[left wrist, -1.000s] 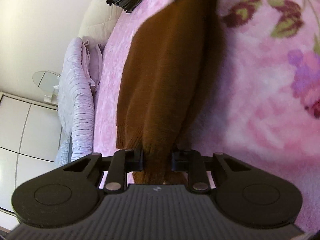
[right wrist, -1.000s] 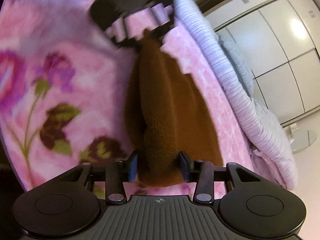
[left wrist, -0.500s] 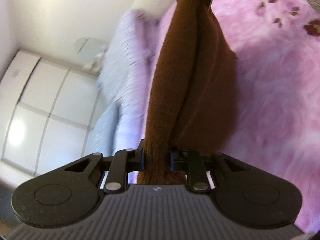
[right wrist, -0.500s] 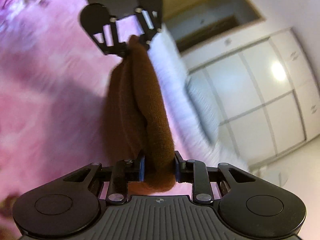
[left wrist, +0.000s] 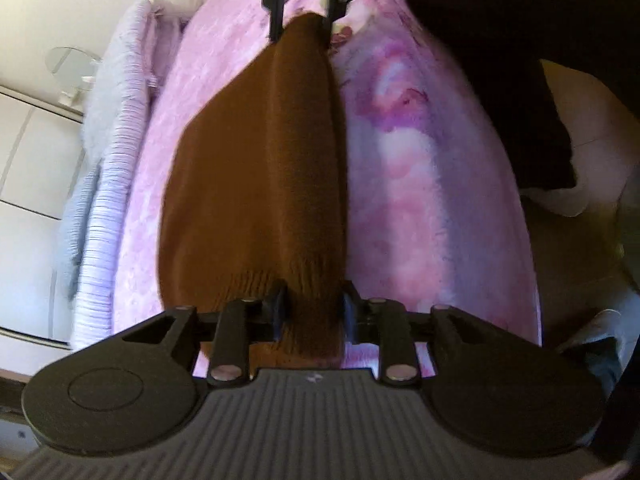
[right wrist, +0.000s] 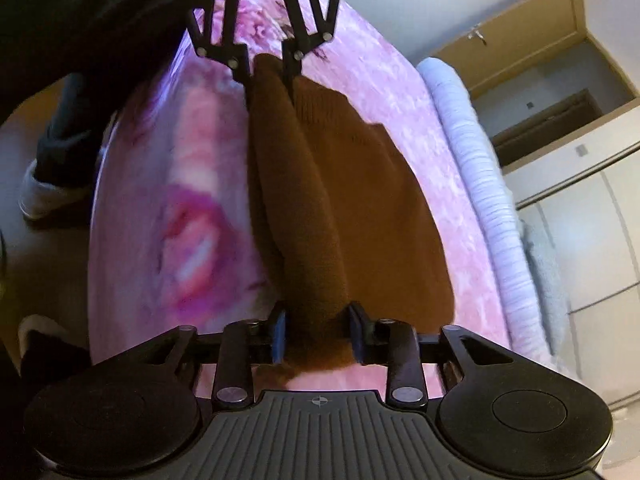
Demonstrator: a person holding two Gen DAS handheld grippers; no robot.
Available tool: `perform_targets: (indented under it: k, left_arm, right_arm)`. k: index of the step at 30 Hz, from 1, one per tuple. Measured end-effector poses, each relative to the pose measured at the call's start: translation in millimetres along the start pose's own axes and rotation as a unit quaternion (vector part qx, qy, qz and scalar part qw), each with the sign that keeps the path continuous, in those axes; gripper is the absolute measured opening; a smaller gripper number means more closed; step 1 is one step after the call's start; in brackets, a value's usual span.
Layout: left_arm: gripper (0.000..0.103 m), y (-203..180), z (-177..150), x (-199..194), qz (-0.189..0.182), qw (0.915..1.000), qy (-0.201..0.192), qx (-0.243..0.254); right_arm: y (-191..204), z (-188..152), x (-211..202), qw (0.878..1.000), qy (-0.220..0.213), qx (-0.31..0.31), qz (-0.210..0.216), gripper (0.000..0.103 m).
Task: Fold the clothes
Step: 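Lift the cardigan with both grippers and fold it in half, then lay the folded cardigan on the bed and open both grippers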
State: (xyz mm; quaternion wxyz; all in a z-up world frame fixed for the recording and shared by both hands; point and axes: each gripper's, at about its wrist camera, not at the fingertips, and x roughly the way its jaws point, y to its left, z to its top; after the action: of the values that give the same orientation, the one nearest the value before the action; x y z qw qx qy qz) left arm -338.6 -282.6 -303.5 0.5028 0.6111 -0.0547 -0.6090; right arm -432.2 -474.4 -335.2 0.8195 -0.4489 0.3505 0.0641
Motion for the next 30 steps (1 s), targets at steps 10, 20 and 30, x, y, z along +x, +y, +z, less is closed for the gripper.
perform_targets:
  k: [10, 20, 30]
  left_arm:
    - [0.032, 78.1, -74.3, -40.8, -0.047, 0.9494, 0.004, -0.310]
    - [0.042, 177.4, -117.9, 49.4, -0.105, 0.7994, -0.009, -0.591]
    - [0.017, 194.2, -143.0, 129.7, -0.117, 0.7503, 0.007, -0.651]
  right_arm:
    - [-64.1, -20.5, -14.5, 0.967, 0.009, 0.250, -0.043, 0.046]
    - [-176.0, -37.4, 35.4, 0.828, -0.042, 0.559, 0.006, 0.053]
    - [-219.9, -86.4, 103.1, 0.755, 0.007, 0.651, 0.070, 0.023]
